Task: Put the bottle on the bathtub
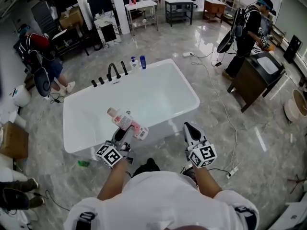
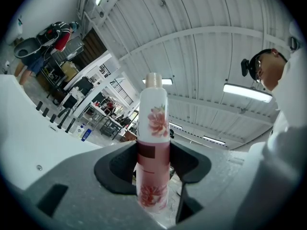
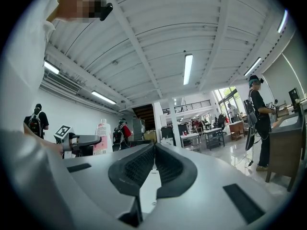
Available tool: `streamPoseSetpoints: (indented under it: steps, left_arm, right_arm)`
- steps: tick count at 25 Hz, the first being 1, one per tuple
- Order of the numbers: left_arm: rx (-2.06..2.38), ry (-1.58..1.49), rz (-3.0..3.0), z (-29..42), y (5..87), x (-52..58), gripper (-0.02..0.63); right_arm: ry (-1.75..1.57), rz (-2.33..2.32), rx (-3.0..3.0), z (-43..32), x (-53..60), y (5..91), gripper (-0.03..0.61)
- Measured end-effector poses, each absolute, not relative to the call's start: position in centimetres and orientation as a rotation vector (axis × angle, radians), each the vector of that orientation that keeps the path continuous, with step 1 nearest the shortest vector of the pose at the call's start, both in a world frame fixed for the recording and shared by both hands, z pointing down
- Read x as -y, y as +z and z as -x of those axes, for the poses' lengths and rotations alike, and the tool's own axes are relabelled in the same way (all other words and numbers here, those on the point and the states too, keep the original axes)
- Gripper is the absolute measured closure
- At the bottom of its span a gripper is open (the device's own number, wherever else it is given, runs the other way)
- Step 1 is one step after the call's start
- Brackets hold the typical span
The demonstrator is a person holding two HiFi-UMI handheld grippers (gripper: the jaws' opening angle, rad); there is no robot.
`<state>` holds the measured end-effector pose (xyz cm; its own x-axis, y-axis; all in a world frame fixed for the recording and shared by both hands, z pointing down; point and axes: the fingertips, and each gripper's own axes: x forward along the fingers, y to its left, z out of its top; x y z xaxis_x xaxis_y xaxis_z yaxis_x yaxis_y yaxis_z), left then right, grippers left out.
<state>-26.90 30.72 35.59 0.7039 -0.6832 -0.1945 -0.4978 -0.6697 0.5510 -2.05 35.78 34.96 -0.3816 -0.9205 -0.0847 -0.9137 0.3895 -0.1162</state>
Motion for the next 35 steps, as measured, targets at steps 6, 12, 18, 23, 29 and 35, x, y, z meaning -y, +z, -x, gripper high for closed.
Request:
streamPoseSetpoints:
  steps: [6,12,18,23,29,35]
  left_arm:
    - [0.898,-0.579,-2.412,25.8,35.9,-28.7,0.4]
    - [0.877,-0.579,-2.405,23.9,37.1,-24.5,0.4]
    - [0.843,-0.559,-2.419,21.7,37.6,-19.4,0.4]
    - [0.855,-0.575,-2.395,21.2,38.3,-14.0,0.4]
    - [0.85,-0.554,-2.387,21.0,38.0,-6.9,0.4]
    - [0.816,-0.557,-2.376,19.8,37.8,0.3,0.4]
  right_arm:
    - [-0.115,1.696,-2.509,0.6,-34.5,36.7,0.563]
    - [-0.124,1.731,-2.512,-1.4,-31.1,37.4,0.563]
    - [-0.113,1.744,-2.508,-2.9,-25.6,37.1,0.563]
    - [-0.11,1.73,-2.537,-3.2,-20.2,37.1,0.563]
    - [-0.1,1.741,-2.549,-3.4,-13.0,35.9,0.563]
    - [-0.097,1.748,-2.565,-3.9,-5.9,34.9,0.563]
